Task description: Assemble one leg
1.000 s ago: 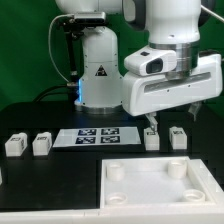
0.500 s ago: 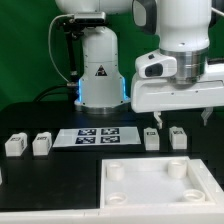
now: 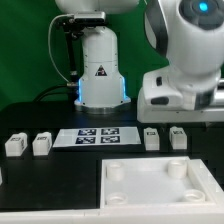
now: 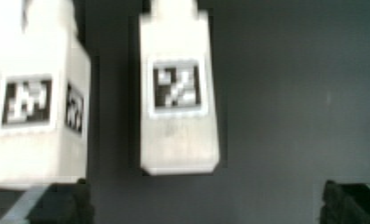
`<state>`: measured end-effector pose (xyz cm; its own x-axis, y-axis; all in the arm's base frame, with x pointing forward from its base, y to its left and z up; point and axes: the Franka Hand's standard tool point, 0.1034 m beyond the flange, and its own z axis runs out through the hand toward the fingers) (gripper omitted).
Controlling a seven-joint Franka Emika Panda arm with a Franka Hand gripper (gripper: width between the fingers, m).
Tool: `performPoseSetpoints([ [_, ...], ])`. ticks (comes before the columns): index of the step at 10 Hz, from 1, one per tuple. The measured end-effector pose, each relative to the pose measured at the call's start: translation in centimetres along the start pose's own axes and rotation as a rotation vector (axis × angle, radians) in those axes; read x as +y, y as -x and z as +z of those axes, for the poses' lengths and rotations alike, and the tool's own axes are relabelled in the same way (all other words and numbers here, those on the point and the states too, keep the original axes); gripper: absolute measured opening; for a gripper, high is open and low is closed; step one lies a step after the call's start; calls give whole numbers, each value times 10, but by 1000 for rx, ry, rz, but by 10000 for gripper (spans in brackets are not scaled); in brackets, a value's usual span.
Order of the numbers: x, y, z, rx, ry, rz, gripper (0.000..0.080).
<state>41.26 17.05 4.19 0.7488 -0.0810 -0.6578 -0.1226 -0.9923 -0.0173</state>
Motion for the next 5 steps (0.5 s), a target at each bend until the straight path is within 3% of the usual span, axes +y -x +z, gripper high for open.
performPoseSetpoints([
  [1,-2,3,4,-98,16,-11,649],
  [3,2,2,7,-200,21,-48,649],
  [5,1,-1,10,-205,20,-48,649],
])
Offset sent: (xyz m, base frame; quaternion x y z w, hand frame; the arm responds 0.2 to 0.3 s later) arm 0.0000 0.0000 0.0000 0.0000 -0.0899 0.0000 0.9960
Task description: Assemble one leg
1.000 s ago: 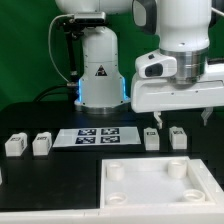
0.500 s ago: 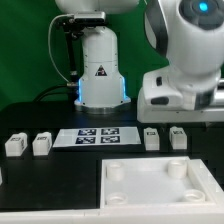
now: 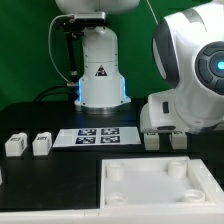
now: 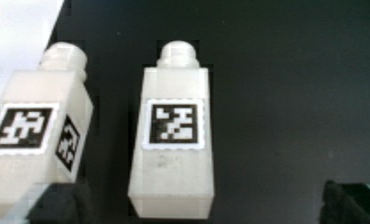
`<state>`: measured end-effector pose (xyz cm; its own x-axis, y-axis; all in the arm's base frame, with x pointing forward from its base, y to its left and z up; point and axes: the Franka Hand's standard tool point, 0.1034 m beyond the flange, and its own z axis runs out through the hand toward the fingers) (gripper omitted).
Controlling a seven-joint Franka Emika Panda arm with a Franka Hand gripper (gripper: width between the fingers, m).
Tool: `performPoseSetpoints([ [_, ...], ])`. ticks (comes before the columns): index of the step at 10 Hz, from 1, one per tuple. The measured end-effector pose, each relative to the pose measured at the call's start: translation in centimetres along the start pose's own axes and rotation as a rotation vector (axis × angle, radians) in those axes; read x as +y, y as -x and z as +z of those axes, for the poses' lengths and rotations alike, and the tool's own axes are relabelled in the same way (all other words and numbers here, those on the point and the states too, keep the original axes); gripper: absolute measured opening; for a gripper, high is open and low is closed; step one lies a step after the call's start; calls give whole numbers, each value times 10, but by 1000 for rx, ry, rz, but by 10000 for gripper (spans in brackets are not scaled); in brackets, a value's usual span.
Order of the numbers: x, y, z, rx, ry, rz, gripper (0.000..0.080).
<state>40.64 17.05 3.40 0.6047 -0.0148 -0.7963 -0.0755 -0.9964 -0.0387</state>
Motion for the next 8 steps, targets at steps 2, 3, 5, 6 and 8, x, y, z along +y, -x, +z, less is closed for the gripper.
performPoseSetpoints([
  [2,4,2,26,-15,9,9,649],
  [3,5,3,35,-21,13,11,649],
  [5,8,5,48,-52,11,44,649],
  [6,8,4,48,-52,10,40,649],
  [8,8,4,48,-52,11,39,405],
])
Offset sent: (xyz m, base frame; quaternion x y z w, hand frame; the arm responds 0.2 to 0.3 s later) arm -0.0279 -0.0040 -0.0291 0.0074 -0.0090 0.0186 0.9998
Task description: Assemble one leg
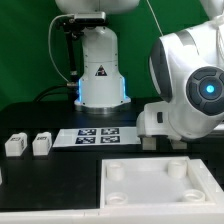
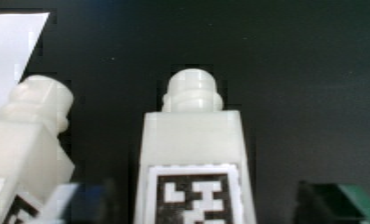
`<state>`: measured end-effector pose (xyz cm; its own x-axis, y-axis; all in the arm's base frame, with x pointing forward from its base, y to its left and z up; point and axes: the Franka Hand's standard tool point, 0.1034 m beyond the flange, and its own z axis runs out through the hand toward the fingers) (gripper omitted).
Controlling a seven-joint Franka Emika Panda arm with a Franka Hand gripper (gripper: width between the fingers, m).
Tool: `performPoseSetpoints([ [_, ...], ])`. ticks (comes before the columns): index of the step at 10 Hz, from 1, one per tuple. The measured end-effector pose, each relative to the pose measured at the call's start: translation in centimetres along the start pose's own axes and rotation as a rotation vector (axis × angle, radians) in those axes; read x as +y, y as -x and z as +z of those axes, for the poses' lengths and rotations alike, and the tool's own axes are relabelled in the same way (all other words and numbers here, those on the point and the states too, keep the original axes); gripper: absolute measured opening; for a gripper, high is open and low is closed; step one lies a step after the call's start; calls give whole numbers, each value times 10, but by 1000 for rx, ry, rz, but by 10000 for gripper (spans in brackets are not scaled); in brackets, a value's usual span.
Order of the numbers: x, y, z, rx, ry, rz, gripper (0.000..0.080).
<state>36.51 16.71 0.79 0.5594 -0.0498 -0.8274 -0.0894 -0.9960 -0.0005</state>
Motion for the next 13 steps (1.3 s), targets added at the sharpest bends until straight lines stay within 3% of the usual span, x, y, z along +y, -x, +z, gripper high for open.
performPoseSetpoints([
  [1,0,0,0,0,0,0,405],
  [2,0,0,0,0,0,0,287],
  [8,0,0,-2,2,2,-6,287],
  [9,2,2,-21,10,10,-39,287],
  [10,6,9,-51,22,16,-85,287],
  [11,11,14,-82,73,6,-126,287],
  [13,17,22,-112,123,-5,-140,288],
])
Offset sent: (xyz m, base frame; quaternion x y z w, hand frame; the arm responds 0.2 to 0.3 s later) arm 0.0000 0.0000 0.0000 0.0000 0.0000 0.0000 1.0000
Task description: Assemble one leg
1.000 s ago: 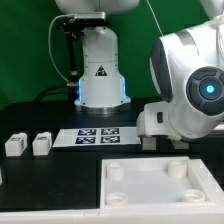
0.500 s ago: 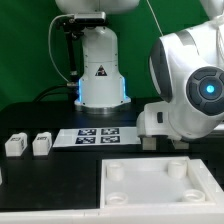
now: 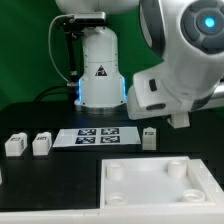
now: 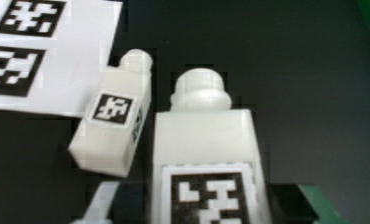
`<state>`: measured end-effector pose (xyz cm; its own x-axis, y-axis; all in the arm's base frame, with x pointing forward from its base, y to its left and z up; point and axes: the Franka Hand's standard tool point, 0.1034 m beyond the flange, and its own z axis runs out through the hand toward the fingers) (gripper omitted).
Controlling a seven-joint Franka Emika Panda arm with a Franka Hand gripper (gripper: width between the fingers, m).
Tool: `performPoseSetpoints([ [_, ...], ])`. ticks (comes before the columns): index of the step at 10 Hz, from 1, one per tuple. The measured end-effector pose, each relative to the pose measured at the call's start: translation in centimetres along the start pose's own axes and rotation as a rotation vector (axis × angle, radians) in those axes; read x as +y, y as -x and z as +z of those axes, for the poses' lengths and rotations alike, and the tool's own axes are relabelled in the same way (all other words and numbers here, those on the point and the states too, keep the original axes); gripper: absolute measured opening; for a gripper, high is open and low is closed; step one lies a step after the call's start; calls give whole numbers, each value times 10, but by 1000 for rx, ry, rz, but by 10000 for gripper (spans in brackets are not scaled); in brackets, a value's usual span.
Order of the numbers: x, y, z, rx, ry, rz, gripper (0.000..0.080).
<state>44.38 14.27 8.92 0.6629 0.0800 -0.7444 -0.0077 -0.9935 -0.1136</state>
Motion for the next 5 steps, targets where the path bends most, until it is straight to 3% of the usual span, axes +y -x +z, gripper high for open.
performPoseSetpoints([
  [4,0,-6,-8,377,8,-3,288],
  [5,7,-9,-35,460,10,-46,288],
])
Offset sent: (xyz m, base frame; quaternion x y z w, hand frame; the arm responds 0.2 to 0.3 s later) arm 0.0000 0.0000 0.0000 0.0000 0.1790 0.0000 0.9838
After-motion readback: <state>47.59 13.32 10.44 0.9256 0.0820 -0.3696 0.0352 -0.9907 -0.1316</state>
